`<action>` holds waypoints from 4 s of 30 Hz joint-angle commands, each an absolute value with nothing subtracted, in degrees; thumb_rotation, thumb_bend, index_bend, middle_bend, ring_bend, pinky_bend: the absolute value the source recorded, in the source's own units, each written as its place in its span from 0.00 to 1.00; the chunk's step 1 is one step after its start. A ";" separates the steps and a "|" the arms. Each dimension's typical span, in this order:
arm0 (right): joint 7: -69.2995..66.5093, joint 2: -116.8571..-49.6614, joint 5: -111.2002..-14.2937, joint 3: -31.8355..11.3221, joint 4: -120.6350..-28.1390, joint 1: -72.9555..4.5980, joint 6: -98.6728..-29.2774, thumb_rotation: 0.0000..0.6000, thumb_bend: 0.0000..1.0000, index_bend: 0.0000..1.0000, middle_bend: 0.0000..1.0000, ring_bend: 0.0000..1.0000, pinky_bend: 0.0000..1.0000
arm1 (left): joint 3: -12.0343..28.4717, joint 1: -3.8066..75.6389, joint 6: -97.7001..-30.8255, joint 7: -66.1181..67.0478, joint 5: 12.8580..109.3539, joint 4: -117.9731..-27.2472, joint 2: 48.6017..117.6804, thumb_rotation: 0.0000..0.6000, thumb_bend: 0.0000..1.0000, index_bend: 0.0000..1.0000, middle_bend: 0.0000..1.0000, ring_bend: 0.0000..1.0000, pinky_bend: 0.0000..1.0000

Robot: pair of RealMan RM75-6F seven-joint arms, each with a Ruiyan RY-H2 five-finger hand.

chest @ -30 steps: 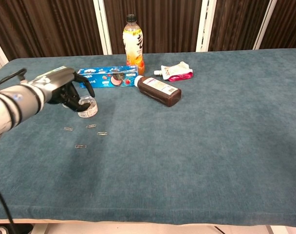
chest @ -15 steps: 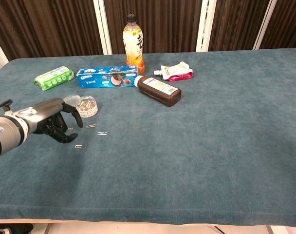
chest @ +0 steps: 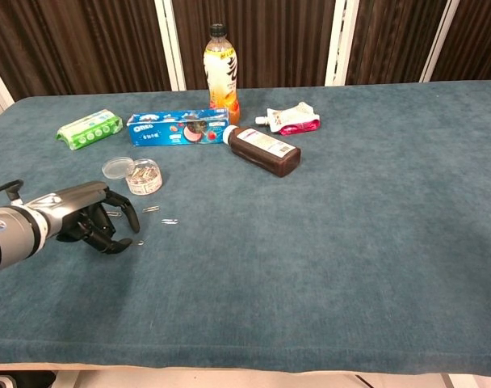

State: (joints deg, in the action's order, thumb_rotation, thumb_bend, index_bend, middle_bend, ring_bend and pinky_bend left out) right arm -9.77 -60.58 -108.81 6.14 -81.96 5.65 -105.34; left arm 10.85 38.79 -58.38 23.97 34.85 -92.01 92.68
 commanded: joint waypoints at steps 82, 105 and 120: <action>-13.30 -60.24 -107.57 5.74 -80.77 6.25 -107.24 1.00 0.18 0.00 0.00 0.00 0.00 | 8.61 37.37 -55.40 22.31 42.21 -85.71 94.52 1.00 0.51 0.72 1.00 1.00 1.00; -13.25 -60.20 -107.64 5.72 -80.89 6.15 -106.88 1.00 0.18 0.00 0.00 0.00 0.00 | 9.03 35.59 -58.06 19.53 45.80 -89.43 90.63 1.00 0.56 0.75 1.00 1.00 1.00; -12.69 -60.28 -107.41 5.57 -81.31 5.97 -106.27 1.00 0.18 0.00 0.00 0.00 0.00 | 17.77 37.71 -58.42 14.61 42.62 -87.70 87.79 1.00 0.60 0.76 1.00 1.00 1.00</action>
State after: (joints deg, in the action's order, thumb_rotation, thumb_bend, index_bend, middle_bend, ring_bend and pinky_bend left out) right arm -12.78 -60.28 -107.44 5.58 -81.24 6.03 -106.37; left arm 16.03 36.28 -59.49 15.00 44.56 -89.70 87.12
